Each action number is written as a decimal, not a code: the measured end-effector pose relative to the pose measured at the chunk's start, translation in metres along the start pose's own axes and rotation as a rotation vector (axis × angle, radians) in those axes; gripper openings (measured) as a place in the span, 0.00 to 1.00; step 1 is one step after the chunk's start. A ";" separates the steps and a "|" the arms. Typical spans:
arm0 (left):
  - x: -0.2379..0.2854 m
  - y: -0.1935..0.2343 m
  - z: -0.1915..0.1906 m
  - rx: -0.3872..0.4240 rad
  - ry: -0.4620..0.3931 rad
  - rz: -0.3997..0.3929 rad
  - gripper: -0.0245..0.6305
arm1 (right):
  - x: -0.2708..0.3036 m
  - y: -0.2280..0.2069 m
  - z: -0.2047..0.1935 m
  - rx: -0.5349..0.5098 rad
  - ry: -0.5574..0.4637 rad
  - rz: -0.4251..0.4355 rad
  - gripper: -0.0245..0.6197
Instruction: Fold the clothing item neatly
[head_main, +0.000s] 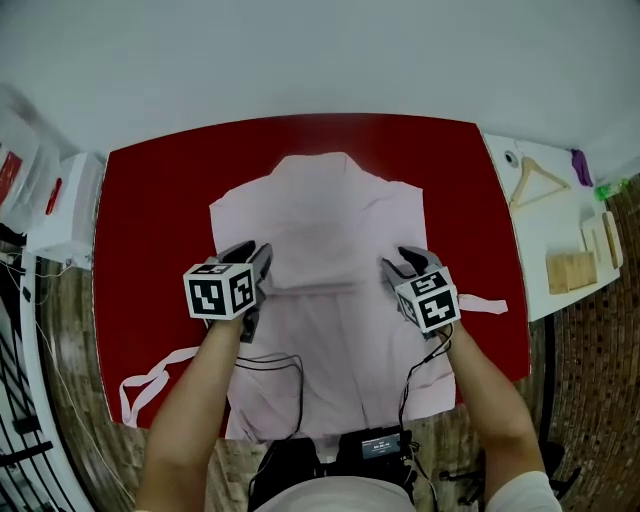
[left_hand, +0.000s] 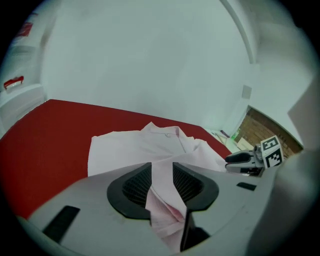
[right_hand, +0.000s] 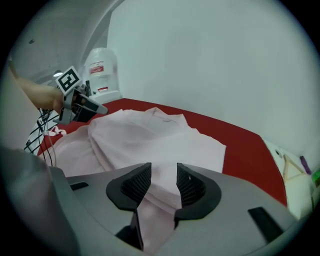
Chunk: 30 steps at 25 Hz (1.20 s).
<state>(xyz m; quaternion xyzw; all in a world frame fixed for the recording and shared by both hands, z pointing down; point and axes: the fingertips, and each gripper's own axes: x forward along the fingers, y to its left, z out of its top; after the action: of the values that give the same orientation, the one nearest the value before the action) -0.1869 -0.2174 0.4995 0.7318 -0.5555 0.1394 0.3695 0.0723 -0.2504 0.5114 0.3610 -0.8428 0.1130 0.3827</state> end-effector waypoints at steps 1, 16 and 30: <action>0.006 0.004 0.000 0.008 0.017 0.014 0.22 | -0.003 -0.009 -0.009 0.012 0.013 -0.023 0.28; 0.038 0.049 -0.029 0.050 0.195 0.195 0.04 | -0.007 -0.051 -0.076 0.083 0.151 -0.136 0.08; 0.045 0.026 -0.017 0.042 0.173 0.075 0.12 | -0.012 -0.064 -0.081 0.112 0.169 -0.206 0.08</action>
<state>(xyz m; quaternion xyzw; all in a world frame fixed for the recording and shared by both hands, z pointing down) -0.1918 -0.2403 0.5484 0.7032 -0.5454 0.2276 0.3953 0.1678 -0.2515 0.5523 0.4557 -0.7583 0.1499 0.4414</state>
